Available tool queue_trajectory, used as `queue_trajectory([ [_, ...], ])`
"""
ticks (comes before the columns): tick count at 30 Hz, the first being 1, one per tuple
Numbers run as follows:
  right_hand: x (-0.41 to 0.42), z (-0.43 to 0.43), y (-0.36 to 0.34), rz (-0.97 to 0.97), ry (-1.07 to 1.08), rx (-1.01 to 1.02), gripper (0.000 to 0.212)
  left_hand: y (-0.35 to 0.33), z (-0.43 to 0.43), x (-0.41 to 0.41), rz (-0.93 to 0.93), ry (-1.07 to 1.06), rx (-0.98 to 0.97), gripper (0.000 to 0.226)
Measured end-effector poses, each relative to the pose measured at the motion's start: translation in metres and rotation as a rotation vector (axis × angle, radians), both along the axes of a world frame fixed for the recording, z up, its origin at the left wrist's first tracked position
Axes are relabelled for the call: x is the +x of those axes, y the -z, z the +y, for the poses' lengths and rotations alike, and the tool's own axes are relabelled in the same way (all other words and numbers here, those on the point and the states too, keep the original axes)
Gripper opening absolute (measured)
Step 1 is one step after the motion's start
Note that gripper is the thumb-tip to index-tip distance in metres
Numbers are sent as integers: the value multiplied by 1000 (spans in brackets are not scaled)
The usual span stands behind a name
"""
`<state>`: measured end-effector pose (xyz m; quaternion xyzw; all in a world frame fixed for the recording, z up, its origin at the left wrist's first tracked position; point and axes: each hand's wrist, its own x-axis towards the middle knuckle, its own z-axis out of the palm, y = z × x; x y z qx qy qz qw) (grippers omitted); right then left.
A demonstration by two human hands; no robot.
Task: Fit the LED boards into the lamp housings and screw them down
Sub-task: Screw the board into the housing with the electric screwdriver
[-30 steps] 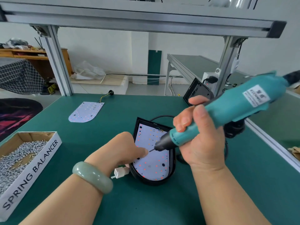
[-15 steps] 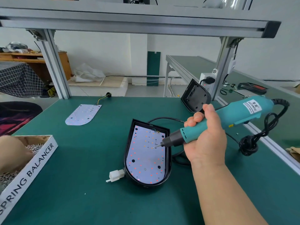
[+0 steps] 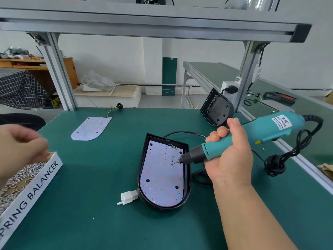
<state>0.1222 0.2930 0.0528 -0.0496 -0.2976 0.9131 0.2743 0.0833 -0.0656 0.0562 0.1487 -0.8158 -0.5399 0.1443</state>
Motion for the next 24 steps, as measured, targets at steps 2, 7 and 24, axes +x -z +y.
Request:
queue_trajectory([
  [2,1,-1,0,-3,-8,-10,14,-8,29,7,82,22,62,14],
  [7,4,3,-5,31,-33,-46,15,-16,126,15,180,277,357,17],
  [24,10,4,-15,103,-6,-161,18,4,192,55,78,543,359,29],
])
